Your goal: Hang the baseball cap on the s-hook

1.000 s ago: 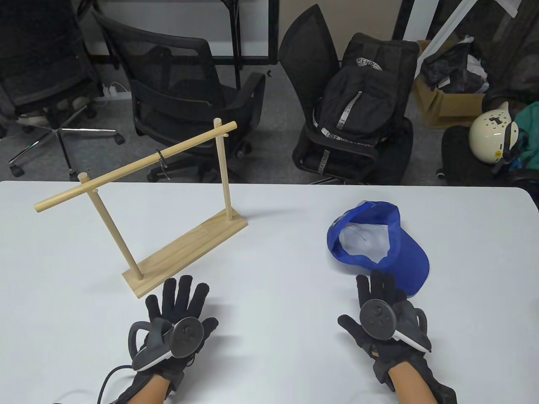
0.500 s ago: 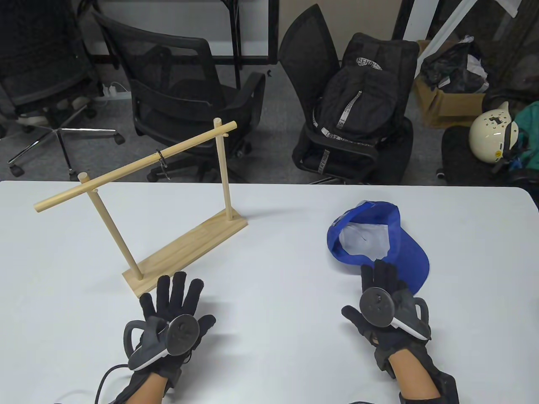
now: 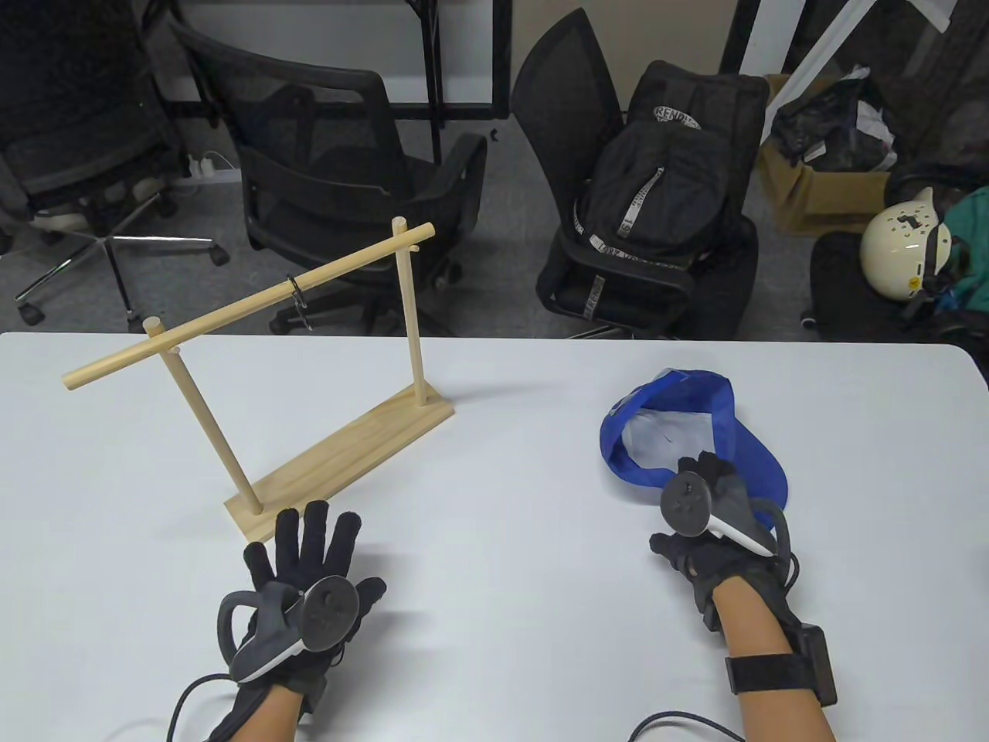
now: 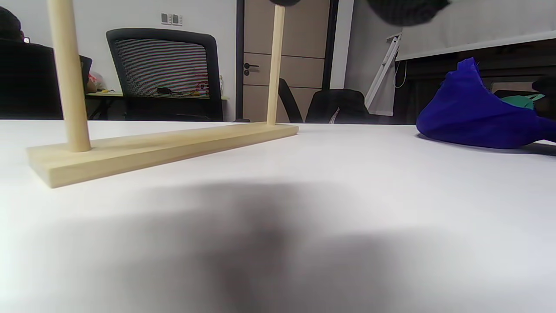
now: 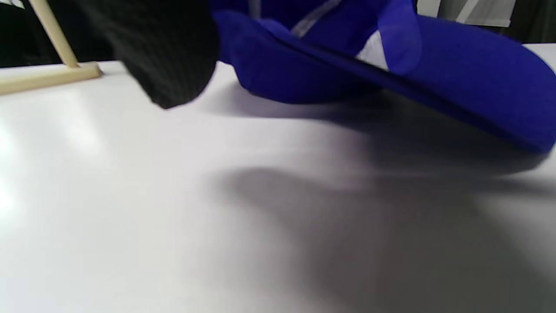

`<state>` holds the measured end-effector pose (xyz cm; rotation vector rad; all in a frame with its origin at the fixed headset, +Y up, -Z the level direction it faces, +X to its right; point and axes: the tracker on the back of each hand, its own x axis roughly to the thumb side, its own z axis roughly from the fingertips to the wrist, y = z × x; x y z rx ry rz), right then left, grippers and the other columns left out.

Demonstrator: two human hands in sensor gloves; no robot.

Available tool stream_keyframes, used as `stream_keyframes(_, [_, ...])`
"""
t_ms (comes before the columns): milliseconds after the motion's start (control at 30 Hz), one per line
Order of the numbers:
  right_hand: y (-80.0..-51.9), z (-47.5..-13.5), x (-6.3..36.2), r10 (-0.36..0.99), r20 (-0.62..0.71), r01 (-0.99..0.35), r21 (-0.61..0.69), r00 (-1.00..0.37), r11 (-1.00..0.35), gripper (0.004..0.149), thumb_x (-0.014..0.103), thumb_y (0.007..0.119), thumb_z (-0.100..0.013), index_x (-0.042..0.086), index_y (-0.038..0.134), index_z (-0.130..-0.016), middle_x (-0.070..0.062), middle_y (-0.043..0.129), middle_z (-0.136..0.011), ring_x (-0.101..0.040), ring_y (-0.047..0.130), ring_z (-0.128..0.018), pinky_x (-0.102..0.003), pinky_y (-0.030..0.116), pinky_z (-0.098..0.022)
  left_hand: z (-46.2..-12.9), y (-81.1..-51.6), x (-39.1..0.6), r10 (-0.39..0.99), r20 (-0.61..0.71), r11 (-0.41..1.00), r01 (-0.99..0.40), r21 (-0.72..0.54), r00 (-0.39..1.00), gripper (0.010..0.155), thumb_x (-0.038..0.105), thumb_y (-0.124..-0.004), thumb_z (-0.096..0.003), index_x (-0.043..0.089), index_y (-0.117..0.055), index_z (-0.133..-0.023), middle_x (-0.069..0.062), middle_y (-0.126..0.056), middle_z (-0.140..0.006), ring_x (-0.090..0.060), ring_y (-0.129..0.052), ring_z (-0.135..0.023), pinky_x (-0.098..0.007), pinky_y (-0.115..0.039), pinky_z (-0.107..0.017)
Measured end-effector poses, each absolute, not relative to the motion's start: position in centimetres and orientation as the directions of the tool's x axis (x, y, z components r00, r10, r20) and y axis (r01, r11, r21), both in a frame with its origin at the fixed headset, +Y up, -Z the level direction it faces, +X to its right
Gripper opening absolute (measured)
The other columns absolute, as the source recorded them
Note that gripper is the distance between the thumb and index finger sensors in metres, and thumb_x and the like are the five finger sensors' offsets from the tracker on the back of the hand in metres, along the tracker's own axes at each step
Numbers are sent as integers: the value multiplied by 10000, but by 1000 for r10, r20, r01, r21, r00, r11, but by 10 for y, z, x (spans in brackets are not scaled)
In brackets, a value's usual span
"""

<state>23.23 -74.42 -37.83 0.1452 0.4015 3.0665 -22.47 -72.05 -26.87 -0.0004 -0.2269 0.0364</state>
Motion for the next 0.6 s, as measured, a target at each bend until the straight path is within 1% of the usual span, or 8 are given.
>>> stream_keyframes(100, [-756, -390, 234, 61, 54, -43, 285, -997, -958, 1019, 359, 854, -481, -122, 152, -1040, -460, 136, -1039, -679, 218, -961, -738, 415, -643, -270, -722, -225, 29, 219, 1000, -27, -12, 975, 868, 587, -626, -580, 109, -352, -1250, -343, -275, -1284, -680, -310, -1125, -842, -311, -635])
stream_keyframes(233, [-770, -397, 235, 63, 0, -60, 323, -998, -945, 900, 260, 789, -513, -131, 165, -1030, -466, 178, -1029, -676, 282, -956, -722, 459, -637, -270, -722, -228, 27, 209, 1000, -25, -14, 978, 867, 585, -627, -581, 108, -352, -1250, -345, -278, -1283, -680, -313, -1123, -842, -312, -634])
stream_keyframes(300, [-775, -400, 235, 57, -18, -60, 318, -998, -946, 821, 205, 742, -523, -133, 189, -1028, -466, 218, -1027, -670, 329, -952, -714, 491, -630, -269, -722, -229, 26, 202, 1000, -24, -14, 979, 866, 586, -627, -580, 109, -353, -1249, -343, -280, -1283, -680, -315, -1123, -842, -312, -633])
stream_keyframes(367, [-779, -403, 235, 60, -27, -66, 302, -998, -951, 768, 167, 725, -521, -130, 234, -1031, -461, 270, -1030, -663, 379, -951, -709, 520, -624, -269, -722, -230, 28, 198, 1000, -25, -14, 980, 864, 583, -628, -582, 109, -353, -1249, -345, -281, -1283, -679, -316, -1124, -842, -313, -634])
stream_keyframes(500, [-778, -409, 235, 21, -46, -33, 280, -999, -960, 666, 92, 691, -511, -112, 334, -1035, -441, 375, -1033, -639, 479, -945, -686, 599, -612, -269, -723, -230, 22, 192, 1000, -18, -23, 981, 863, 581, -629, -581, 109, -353, -1249, -343, -285, -1283, -678, -318, -1124, -841, -315, -634])
stream_keyframes(600, [-773, -413, 233, -21, -56, 5, 265, -998, -964, 618, 70, 696, -502, -88, 428, -1036, -420, 469, -1030, -614, 573, -935, -652, 670, -602, -269, -722, -231, 23, 189, 1000, -19, -22, 982, 861, 579, -630, -581, 108, -356, -1248, -344, -285, -1283, -678, -321, -1123, -841, -317, -634])
